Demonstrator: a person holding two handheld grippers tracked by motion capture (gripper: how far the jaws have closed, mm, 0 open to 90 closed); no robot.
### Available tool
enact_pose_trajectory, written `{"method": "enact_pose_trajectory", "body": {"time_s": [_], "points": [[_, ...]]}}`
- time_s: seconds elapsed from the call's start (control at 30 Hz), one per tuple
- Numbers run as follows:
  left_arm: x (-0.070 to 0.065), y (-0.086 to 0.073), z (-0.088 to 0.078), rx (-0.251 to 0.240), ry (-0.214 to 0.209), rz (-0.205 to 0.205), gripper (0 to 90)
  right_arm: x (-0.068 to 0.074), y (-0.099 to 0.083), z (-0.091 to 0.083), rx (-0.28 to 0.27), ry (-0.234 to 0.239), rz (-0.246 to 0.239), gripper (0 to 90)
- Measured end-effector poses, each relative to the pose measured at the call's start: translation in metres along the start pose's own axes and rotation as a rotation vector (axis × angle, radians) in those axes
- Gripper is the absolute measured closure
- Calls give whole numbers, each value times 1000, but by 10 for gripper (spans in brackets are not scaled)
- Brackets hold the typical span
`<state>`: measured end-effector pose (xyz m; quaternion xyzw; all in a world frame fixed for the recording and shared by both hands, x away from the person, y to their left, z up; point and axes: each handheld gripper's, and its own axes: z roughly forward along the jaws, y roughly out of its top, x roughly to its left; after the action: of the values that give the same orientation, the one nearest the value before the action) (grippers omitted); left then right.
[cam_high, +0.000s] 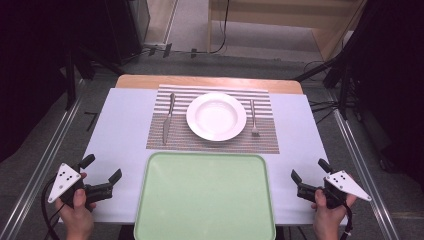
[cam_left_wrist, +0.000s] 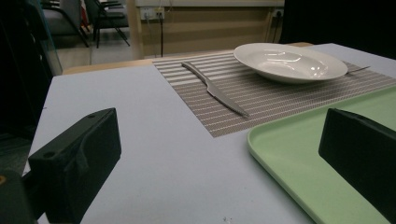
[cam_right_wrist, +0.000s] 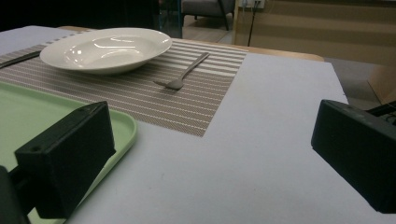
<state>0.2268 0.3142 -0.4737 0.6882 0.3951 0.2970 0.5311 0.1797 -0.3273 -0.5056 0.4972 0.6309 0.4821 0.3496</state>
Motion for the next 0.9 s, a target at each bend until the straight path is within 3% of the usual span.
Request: {"method": "enact_pose_trajectory", "body": {"time_s": [0.13,0.27,0.43,0.6,0.83,0.9], "points": [[-2,4,1,9,0,3,0,1,1,1,-7,4,-16,0],[-7,10,4,24,-5,25,0,4,3,0,-1,10,0,0],[-13,19,10,34,-11,40,0,4,4,2,-12,9,-25,0],[-19,27,15,35,-27,32,0,7,5,1,-1,21,-6,0],[-25,44,28,33,-39,56,0,9,7,-1,-4,31,-19,0],[-28,50,34,29,-35,61,0,10,8,-2,-12,40,-1,0]]}}
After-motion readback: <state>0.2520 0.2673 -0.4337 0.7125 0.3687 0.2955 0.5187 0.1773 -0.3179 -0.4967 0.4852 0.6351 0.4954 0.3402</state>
